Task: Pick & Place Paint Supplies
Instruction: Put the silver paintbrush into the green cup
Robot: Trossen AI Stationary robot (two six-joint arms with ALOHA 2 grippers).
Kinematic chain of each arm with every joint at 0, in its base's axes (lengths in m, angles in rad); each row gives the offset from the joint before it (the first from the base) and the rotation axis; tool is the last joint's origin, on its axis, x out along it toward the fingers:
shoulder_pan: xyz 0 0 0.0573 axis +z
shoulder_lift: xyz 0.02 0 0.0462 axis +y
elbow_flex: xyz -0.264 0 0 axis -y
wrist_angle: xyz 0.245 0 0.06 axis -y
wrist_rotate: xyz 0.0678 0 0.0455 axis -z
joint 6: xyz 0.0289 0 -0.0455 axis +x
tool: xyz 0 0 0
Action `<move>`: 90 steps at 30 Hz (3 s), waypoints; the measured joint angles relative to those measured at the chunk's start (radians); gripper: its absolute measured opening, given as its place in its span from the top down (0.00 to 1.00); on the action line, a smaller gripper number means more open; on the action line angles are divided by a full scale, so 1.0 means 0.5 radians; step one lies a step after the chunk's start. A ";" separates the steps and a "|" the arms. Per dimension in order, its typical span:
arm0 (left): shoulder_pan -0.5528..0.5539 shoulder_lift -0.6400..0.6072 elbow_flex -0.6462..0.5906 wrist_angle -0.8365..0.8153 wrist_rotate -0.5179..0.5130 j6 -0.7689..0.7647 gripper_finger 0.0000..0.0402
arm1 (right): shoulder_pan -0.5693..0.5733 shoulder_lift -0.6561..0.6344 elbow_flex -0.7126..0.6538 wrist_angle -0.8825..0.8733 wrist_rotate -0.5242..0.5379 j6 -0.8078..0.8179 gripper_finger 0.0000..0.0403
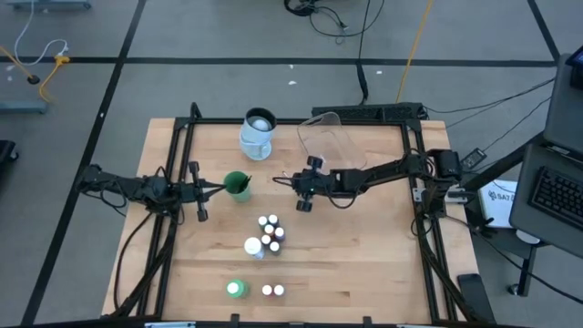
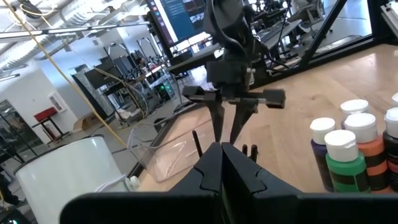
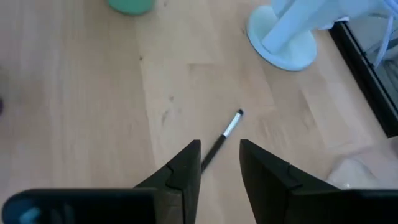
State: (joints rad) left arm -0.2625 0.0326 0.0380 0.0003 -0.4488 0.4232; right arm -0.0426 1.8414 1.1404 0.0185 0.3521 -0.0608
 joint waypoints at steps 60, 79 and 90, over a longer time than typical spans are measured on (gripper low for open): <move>0.000 0.000 0.001 -0.022 0.013 -0.015 0.99 | -0.258 0.382 0.755 -0.859 -0.620 0.059 0.55; 0.000 -0.001 0.001 -0.025 0.022 0.016 0.99 | -0.260 0.646 0.796 -0.898 -0.654 0.048 0.55; 0.000 0.000 0.001 -0.025 0.024 -0.002 0.99 | -0.049 0.516 0.782 -1.020 -0.366 -0.389 0.55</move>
State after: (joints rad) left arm -0.2626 0.0324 0.0383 -0.0124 -0.4370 0.4223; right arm -0.0670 2.0992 1.5313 -0.4912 0.1690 -0.2553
